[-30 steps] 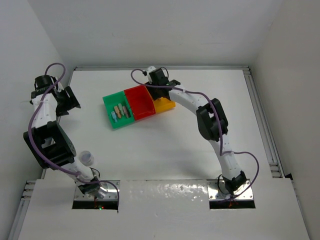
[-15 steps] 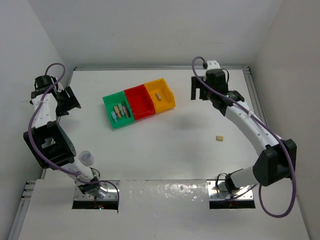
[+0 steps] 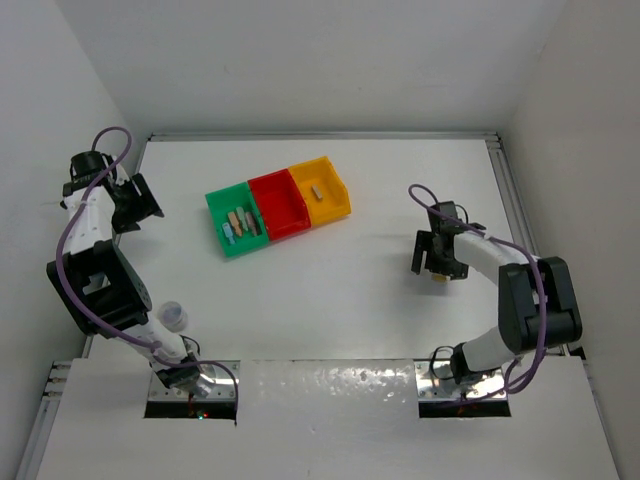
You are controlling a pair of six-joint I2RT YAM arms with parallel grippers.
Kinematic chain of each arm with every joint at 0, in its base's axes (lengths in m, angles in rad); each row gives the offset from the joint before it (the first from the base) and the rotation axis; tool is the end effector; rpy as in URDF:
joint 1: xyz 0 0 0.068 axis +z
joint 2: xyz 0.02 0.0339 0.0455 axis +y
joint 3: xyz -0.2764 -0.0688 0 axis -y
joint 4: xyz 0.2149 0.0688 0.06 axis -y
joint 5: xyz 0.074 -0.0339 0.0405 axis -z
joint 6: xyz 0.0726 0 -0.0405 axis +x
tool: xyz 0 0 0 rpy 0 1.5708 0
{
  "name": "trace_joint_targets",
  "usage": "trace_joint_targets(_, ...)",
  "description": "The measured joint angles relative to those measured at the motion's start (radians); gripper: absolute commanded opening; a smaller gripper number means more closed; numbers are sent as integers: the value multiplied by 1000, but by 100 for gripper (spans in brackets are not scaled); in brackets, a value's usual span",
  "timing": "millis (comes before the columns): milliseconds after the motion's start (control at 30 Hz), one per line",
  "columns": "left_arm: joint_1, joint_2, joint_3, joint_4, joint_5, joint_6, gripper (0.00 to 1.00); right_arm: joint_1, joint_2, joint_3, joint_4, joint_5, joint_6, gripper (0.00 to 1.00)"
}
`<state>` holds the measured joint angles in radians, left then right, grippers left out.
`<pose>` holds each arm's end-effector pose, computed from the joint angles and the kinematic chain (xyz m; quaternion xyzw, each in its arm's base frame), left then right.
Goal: Sort the stationery into containers
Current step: Pick up the stationery from the center of the board.
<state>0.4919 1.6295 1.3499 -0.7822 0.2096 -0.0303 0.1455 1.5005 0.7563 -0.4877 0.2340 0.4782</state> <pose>0.2980 0.1425 0.2612 -0.2230 0.9367 -0.0413 0.2669 0.2472 0.0192 0.1514 0.1815 0.9622 -0.0581 0.1947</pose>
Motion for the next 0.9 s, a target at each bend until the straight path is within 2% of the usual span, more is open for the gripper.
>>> trace_joint_targets(100, 0, 0, 0, 0, 0, 0, 63, -15, 23, -37, 36, 2, -3, 77)
trace_joint_targets(167, 1, 0, 0, 0, 0, 0, 63, -29, 29, -47, 54, -1, -4, 67)
trace_joint_targets(233, 2, 0, 0, 0, 1, 0, 63, -41, 34, -48, 82, 0, -5, 63)
trace_joint_targets(333, 3, 0, 0, 0, 4, 0, 63, -54, 34, -57, 116, -4, -8, 49)
trace_joint_targets(367, 4, 0, 0, 0, 4, 0, 63, -56, 34, -60, 128, -5, -8, 37)
trace_joint_targets(467, 8, 0, 6, -5, 4, 0, 63, -59, 30, -69, 151, -3, -10, 20)
trace_joint_targets(567, 10, 0, 25, -11, 4, 0, 63, -59, 19, -76, 156, -2, -9, 9)
trace_joint_targets(600, 11, 0, 32, -11, 5, 0, 63, -59, 16, -79, 159, -2, -10, 2)
trace_joint_targets(767, 14, 0, 45, -8, 9, 0, 63, -44, -5, -83, 135, 2, -10, 0)
trace_joint_targets(900, 14, 1, 45, -8, 11, 0, 63, 52, -11, 5, 54, 5, 2, 0)
